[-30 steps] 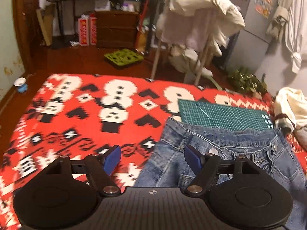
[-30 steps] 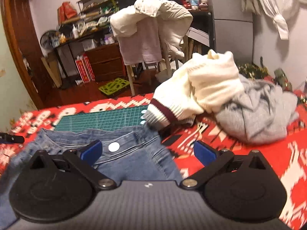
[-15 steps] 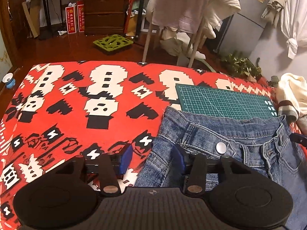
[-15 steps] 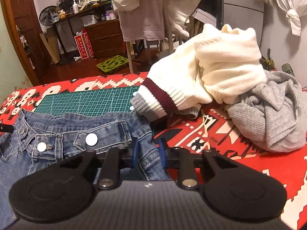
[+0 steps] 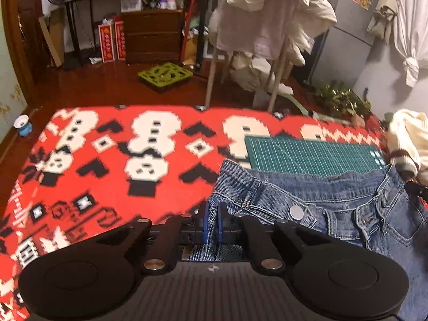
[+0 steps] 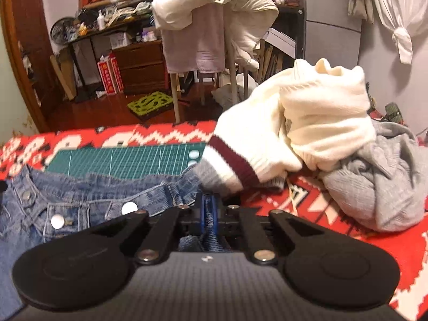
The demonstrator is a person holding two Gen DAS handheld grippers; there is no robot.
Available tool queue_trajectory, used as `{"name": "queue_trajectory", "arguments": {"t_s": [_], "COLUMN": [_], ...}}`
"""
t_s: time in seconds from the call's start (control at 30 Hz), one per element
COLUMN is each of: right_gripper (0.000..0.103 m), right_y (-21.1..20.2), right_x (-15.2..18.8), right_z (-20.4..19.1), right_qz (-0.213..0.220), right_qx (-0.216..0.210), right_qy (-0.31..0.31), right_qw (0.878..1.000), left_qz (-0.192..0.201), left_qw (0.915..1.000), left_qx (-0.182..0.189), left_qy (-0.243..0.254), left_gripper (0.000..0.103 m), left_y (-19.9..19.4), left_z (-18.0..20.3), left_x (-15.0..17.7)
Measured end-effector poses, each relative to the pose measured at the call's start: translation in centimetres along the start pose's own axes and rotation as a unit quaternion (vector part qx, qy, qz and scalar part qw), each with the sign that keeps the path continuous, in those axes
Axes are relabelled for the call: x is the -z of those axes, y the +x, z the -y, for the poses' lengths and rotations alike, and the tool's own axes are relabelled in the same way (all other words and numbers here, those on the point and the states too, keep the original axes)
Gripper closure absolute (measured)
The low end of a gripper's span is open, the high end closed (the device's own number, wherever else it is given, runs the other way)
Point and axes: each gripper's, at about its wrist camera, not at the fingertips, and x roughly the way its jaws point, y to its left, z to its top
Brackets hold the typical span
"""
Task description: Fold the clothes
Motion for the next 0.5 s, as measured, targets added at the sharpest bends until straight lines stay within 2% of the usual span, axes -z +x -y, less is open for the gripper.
{"name": "queue_trajectory", "arguments": {"t_s": [0.1,0.3,0.37,0.43,0.5], "right_gripper": [0.097,0.095,0.088,0.081,0.071], "right_y": [1.0,1.7,1.3,0.2,-1.6], "right_x": [-0.7,-0.5,-0.4,-0.3,-0.2], "right_z": [0.1,-0.2,-0.1,-0.1,-0.6], "right_qz": [0.010,0.010,0.010,0.014,0.021], "right_qx": [0.001,0.004,0.000,-0.004,-0.002], "right_qy": [0.009,-0.007,-0.005,-0.003,-0.016], "right_qw": [1.000,1.000,1.000,1.000,1.000], "left_qz": [0.013,0.003,-0.003,-0.005,-0.003], "left_qw": [0.9999,0.9999,0.9998,0.9997,0.9994], "left_qx": [-0.003,-0.014,-0.020,-0.024,-0.024], "left_qy": [-0.007,-0.007,-0.001,-0.006,-0.024], "left_gripper": [0.096,0.093,0.087,0.085,0.074], "left_y": [0.3,2.1,1.9,1.3,-0.3], "left_z": [-0.4,-0.3,-0.3,-0.7,-1.8], "left_x": [-1.0,-1.2,-1.0,-0.8,-0.7]}}
